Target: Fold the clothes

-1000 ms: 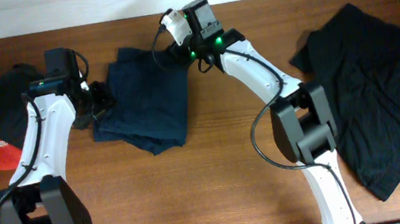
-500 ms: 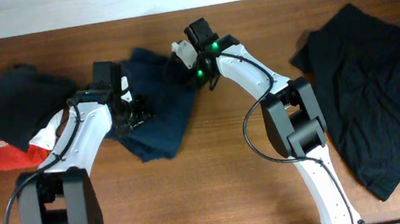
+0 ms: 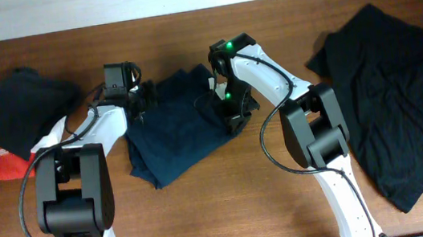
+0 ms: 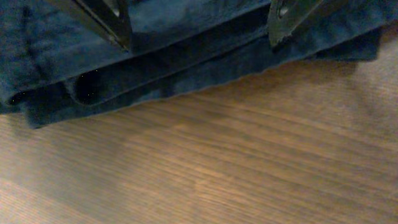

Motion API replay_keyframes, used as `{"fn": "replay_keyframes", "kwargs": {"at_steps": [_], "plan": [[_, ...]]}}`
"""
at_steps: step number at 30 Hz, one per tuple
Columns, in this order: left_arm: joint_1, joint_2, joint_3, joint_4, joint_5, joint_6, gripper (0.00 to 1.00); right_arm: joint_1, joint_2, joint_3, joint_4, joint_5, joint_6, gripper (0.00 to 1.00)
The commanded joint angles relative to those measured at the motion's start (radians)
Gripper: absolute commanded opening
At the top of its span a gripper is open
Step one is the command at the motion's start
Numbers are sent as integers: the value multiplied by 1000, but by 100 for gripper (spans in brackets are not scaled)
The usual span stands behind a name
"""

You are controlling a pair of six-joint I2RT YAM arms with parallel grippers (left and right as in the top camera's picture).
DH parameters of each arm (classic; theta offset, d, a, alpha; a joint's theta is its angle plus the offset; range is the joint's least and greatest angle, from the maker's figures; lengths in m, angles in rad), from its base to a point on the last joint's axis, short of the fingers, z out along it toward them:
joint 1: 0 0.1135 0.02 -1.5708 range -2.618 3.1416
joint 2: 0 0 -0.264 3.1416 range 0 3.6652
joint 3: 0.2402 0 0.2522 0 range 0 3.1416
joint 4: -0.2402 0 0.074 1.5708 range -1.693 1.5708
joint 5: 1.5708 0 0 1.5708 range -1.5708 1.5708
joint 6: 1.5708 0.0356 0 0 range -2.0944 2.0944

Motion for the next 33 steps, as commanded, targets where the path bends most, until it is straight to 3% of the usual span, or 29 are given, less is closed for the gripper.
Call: {"fn": "replay_keyframes", "kwargs": {"at_steps": [1,2,5,9,11,13,17,23,33], "plan": [[15,-15,154,-121,91,97,76,-5,-74,44,-16,28,8,12],[18,-32,187,-170,90,122,78,-10,-85,61,-22,31,8,12],[32,-106,280,-357,66,174,99,-31,-111,146,-66,75,8,13],[92,-192,309,-595,47,150,99,-64,-116,327,-163,127,5,39],[137,-195,306,-728,58,143,99,-84,-116,392,-192,128,5,40],[166,-193,274,-767,60,145,99,-92,-116,404,-192,128,5,40],[201,-190,142,-678,221,266,99,-98,-116,405,-193,127,9,40],[200,-153,-52,-430,374,281,99,-98,-116,405,-207,127,9,39],[171,16,-86,-313,423,277,96,-98,-116,405,-213,128,9,38]]}}
